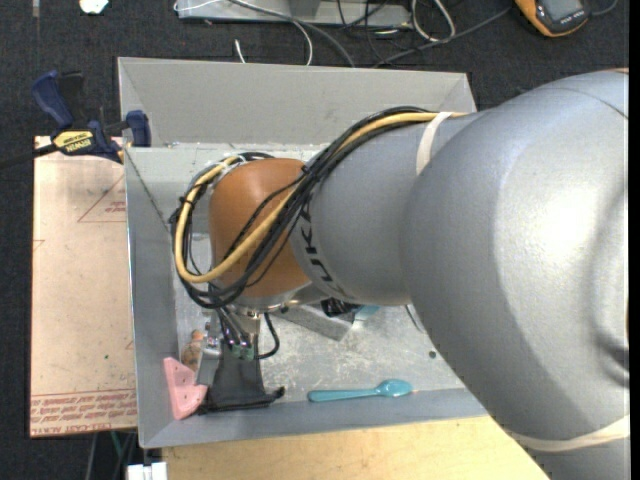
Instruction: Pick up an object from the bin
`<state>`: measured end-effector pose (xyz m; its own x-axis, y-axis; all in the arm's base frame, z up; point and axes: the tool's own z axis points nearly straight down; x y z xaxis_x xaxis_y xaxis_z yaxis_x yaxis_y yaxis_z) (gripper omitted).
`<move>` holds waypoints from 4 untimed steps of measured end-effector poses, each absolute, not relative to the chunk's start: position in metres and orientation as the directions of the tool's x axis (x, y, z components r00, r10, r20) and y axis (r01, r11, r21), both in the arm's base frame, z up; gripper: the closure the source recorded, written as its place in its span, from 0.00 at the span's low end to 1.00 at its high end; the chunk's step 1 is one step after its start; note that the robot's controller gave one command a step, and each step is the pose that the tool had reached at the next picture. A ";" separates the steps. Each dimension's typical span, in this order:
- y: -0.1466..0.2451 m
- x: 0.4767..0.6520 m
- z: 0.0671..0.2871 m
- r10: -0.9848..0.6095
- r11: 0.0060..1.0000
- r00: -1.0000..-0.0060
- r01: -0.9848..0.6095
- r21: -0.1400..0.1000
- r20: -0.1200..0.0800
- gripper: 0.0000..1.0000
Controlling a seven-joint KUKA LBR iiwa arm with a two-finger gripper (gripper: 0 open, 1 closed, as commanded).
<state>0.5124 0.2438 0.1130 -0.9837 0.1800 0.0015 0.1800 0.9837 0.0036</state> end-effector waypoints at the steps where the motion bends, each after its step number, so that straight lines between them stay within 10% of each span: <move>1: 0.233 0.512 0.068 0.273 0.962 -0.962 0.273 0.006 -0.002 0.00; 2: 0.232 0.514 0.070 0.340 0.940 -0.940 0.340 0.010 -0.002 1.00; 4: 0.231 0.514 0.085 0.356 0.935 -0.935 0.356 0.010 0.000 1.00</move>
Offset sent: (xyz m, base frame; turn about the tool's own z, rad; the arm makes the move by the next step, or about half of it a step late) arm 0.0022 -0.0139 -0.0430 0.2057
